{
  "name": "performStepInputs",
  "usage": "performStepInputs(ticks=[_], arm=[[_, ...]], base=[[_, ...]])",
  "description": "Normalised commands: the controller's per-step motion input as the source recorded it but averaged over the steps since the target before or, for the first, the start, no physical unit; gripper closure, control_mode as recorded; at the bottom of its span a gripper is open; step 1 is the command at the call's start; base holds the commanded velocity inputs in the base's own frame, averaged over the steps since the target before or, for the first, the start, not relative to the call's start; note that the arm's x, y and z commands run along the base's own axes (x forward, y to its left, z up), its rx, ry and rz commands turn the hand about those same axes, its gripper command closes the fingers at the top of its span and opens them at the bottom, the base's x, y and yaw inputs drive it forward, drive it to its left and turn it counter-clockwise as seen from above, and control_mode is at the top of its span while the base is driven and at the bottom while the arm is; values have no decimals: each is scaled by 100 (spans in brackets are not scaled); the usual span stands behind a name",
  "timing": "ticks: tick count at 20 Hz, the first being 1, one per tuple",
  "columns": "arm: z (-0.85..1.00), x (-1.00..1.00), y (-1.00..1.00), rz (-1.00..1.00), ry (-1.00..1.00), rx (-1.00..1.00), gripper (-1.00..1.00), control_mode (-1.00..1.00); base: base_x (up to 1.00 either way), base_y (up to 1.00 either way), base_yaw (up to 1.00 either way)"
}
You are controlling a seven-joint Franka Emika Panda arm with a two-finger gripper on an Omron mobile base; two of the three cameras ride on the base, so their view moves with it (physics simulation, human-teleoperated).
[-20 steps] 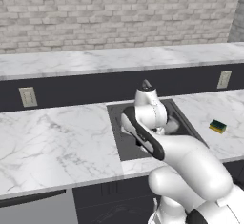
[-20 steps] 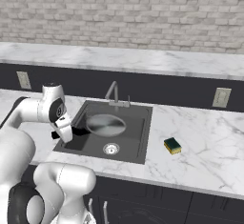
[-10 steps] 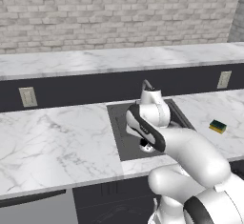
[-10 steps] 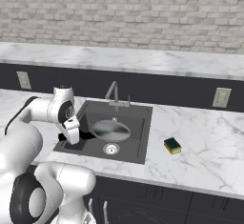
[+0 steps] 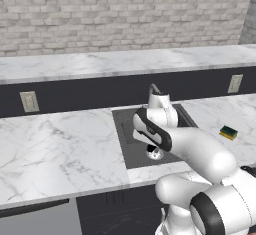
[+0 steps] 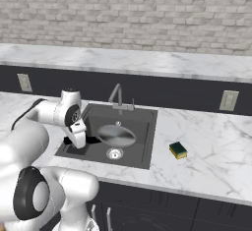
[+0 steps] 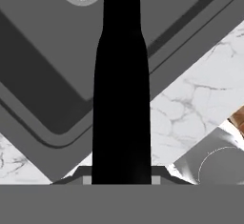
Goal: Pick the pan and sponge and place them into the sink. Then turn on the water.
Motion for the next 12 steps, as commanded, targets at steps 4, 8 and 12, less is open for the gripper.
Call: performStepInputs(ticks=[4, 8, 12], arm=[[-18, 25, -9, 0, 0, 0, 100, -100], [-21, 24, -9, 0, 0, 0, 100, -100], [-21, 22, -11, 0, 1, 3, 100, -100]], base=[[0, 0, 0], [0, 0, 0], [0, 0, 0]])
